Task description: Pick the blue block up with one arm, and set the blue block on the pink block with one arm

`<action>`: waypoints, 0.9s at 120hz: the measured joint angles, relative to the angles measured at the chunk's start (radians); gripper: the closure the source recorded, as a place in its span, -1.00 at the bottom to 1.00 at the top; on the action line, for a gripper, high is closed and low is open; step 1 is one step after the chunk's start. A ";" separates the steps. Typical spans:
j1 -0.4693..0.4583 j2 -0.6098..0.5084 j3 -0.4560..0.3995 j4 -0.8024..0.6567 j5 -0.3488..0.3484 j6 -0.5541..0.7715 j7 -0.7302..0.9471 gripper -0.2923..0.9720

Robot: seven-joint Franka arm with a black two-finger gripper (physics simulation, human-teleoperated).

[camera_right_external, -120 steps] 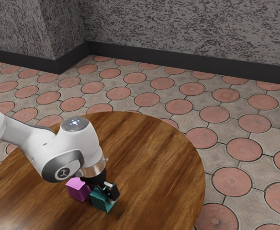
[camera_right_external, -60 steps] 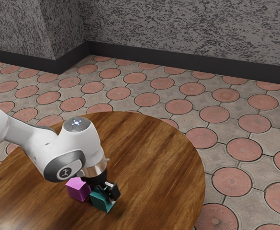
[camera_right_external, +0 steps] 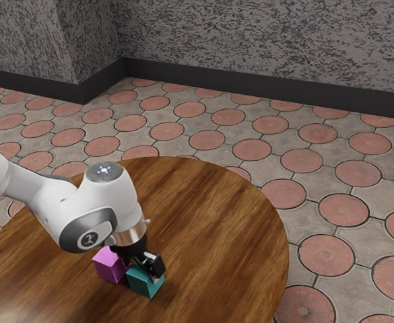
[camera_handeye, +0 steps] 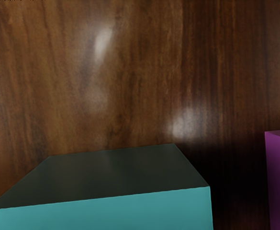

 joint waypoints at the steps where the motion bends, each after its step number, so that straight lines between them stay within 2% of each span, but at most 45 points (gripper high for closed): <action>1: 0.000 0.000 0.000 0.000 0.000 0.000 0.000 -0.54; 80: 0.002 0.043 -0.004 0.013 -0.001 0.025 0.000 -0.54; 108: 0.005 0.046 -0.008 0.030 0.002 0.027 0.000 -0.29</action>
